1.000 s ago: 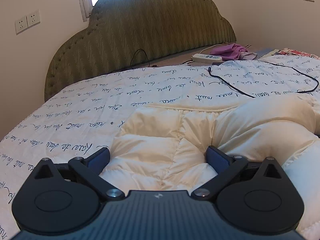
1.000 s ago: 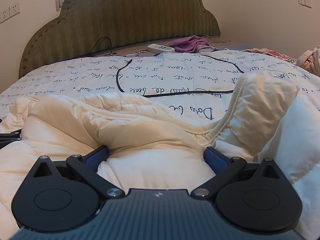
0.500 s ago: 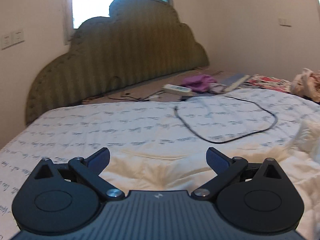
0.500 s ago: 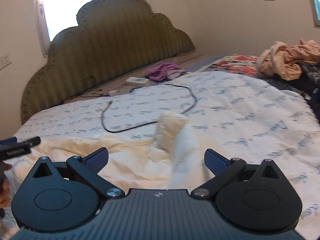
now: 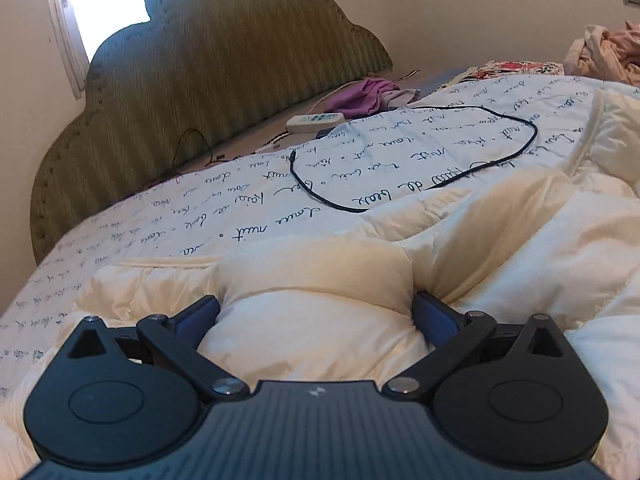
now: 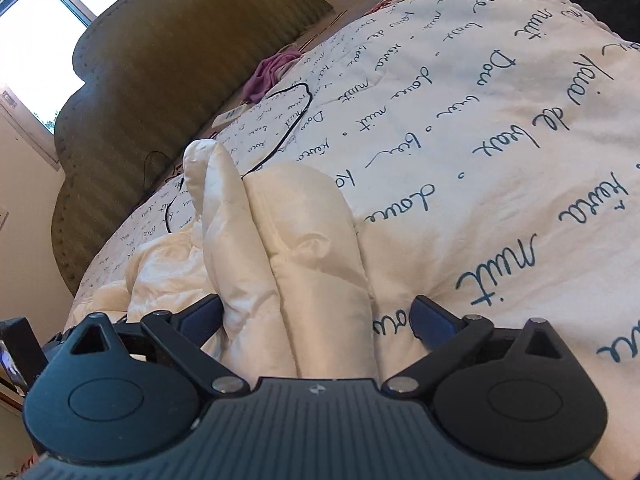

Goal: Fold small clothes

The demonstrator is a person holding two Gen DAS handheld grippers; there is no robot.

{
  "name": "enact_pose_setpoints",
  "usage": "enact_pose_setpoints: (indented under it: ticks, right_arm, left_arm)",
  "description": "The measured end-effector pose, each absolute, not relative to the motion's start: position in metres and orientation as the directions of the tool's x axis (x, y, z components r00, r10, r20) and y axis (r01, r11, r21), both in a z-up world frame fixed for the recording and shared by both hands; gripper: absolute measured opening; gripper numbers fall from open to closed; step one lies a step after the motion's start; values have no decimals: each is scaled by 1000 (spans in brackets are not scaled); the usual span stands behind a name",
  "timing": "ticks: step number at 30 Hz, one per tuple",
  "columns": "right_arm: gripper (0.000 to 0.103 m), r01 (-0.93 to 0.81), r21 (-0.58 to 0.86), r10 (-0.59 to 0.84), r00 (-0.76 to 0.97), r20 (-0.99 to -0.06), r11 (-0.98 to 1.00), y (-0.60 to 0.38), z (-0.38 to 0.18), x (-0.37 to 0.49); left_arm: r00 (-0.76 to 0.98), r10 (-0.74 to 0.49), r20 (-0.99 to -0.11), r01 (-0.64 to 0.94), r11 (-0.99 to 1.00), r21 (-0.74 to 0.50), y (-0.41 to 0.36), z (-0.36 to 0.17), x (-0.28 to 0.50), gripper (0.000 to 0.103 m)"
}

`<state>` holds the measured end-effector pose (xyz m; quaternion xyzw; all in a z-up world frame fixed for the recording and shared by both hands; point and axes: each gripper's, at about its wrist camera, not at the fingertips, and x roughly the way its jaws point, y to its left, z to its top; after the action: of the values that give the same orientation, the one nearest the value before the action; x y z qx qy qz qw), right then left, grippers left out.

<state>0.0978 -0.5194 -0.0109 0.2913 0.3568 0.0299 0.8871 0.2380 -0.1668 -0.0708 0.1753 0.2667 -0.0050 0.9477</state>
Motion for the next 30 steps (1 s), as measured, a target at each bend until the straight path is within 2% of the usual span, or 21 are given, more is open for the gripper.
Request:
enact_pose_setpoints:
  ticks: [1, 2, 3, 6, 13, 21, 28, 30]
  right_arm:
    - [74, 149, 535, 265, 741, -617, 831, -517, -10, 99]
    - [48, 146, 548, 278, 738, -614, 824, -516, -9, 99]
    - [37, 142, 581, 305, 739, -601, 801, -517, -8, 99]
    - [25, 125, 595, 315, 753, -578, 794, -512, 1, 96]
    - [21, 57, 676, 373, 798, -473, 734, -499, 35, 87]
    - [21, 0, 674, 393, 812, -431, 739, -472, 74, 87]
    - [21, -58, 668, 410, 828, -384, 742, -446, 110, 80]
    - [21, -84, 659, 421, 828, -371, 747, -434, 122, 80]
  left_arm:
    - [858, 85, -507, 102, 938, 331, -167, -72, 239, 103]
    - [854, 81, -514, 105, 941, 322, -166, -73, 240, 103]
    - [850, 74, -522, 108, 945, 309, -164, -73, 241, 103]
    - [844, 59, -533, 115, 951, 287, -161, -74, 243, 103]
    - [850, 48, -524, 113, 956, 270, -159, -73, 241, 103]
    - [840, 36, -542, 119, 961, 248, -146, -52, 231, 103]
    - [887, 45, -459, 104, 950, 295, -107, -10, 195, 103]
    - [886, 45, -461, 120, 939, 323, -99, -5, 190, 103]
